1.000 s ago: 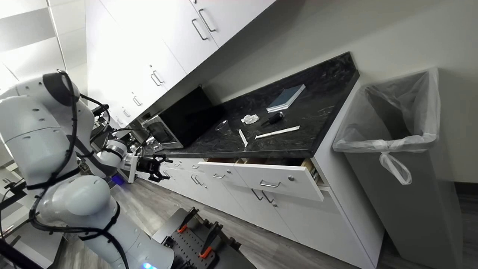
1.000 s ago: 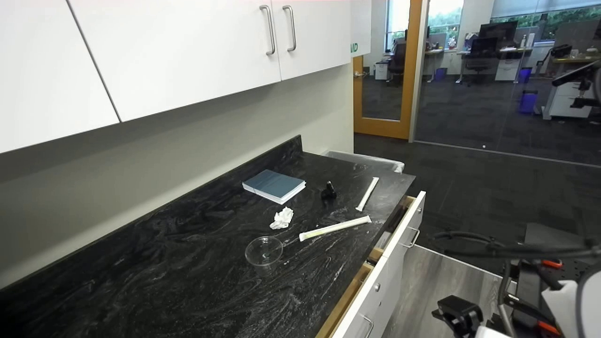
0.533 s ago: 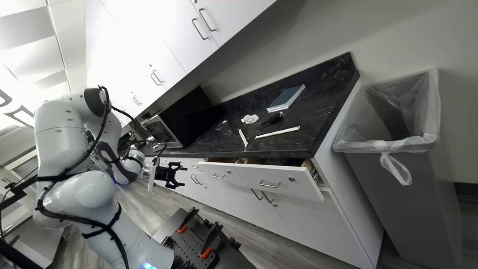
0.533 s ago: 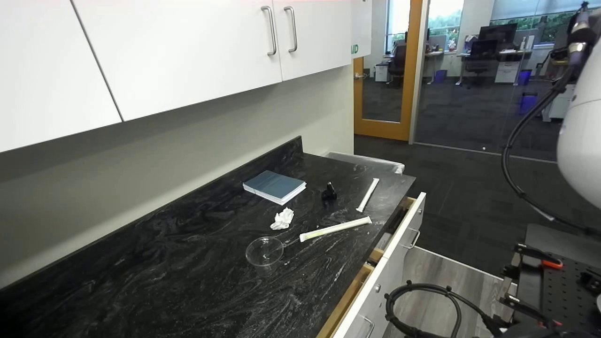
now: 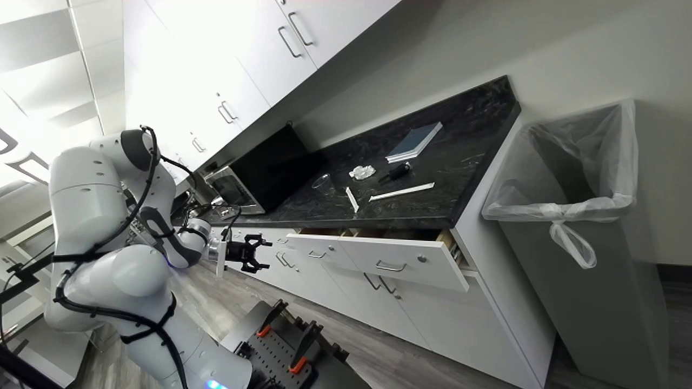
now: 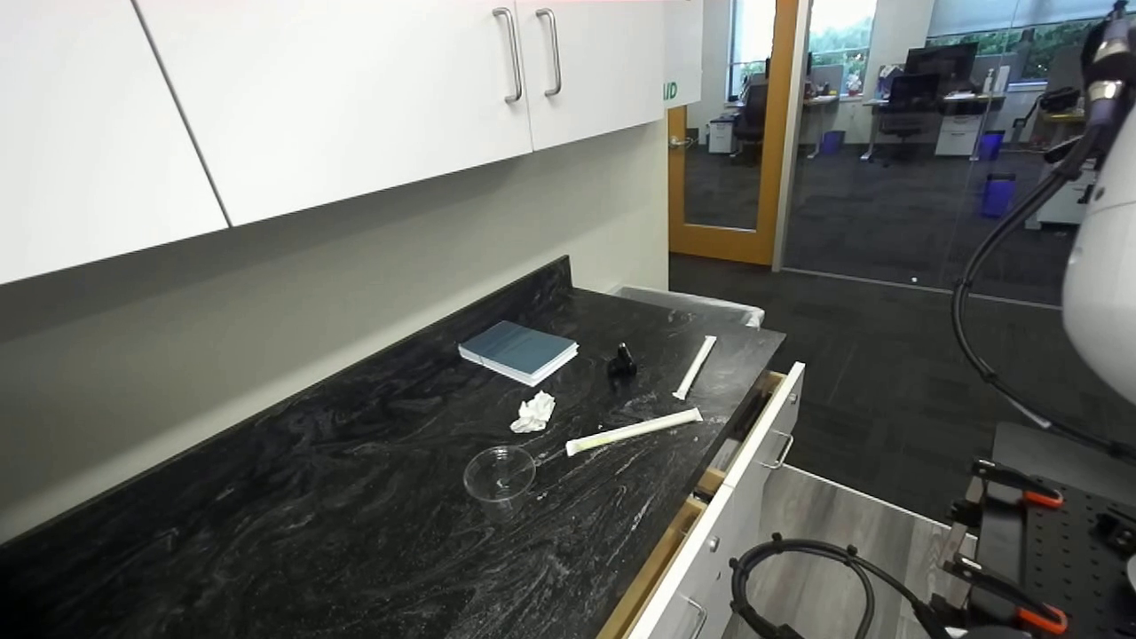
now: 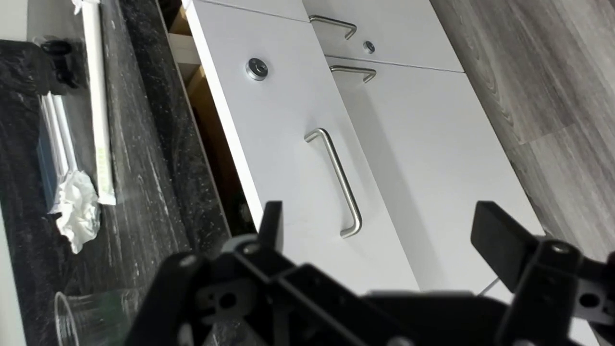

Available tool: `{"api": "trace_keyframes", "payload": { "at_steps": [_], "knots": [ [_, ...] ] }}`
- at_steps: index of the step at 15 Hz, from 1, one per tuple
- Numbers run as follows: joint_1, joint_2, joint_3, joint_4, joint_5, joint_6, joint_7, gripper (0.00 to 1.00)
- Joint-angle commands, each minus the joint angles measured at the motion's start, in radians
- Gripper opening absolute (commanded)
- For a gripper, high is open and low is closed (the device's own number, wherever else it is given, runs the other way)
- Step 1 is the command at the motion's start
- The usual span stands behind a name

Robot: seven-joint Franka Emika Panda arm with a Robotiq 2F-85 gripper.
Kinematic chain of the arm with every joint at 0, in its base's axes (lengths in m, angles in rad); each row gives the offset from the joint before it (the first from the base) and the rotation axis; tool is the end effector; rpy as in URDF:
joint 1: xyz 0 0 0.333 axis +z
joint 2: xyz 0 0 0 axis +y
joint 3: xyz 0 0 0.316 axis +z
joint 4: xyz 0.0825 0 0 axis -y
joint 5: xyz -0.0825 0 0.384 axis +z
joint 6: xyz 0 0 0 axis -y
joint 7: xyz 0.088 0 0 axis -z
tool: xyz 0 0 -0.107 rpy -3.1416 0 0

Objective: Open the second top drawer below the countertop

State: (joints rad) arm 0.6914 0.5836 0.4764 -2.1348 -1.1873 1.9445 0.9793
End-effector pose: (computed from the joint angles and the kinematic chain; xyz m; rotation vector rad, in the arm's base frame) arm 0.2446 0.4516 0.1316 2.0459 1.1739 0.3773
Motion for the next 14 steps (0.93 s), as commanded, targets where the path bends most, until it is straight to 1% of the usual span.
{"api": "trace_keyframes", "payload": {
  "at_steps": [1, 2, 5, 7, 10, 12, 13, 14],
  "knots": [
    [0.101, 0.076, -0.085, 0.032, -0.081, -0.033, 0.16, 1.0],
    [0.132, 0.1, -0.11, 0.039, -0.118, -0.052, 0.223, 1.0],
    [0.186, 0.174, -0.161, 0.068, -0.19, -0.121, 0.397, 1.0],
    [0.212, 0.229, -0.187, 0.098, -0.218, -0.204, 0.48, 1.0],
    [0.212, 0.313, -0.206, 0.164, -0.244, -0.284, 0.504, 1.0],
    [0.185, 0.353, -0.198, 0.205, -0.261, -0.26, 0.457, 1.0],
    [0.18, 0.316, -0.182, 0.152, -0.254, -0.261, 0.482, 1.0],
    [0.176, 0.336, -0.184, 0.172, -0.26, -0.26, 0.48, 1.0]
  ]
}}
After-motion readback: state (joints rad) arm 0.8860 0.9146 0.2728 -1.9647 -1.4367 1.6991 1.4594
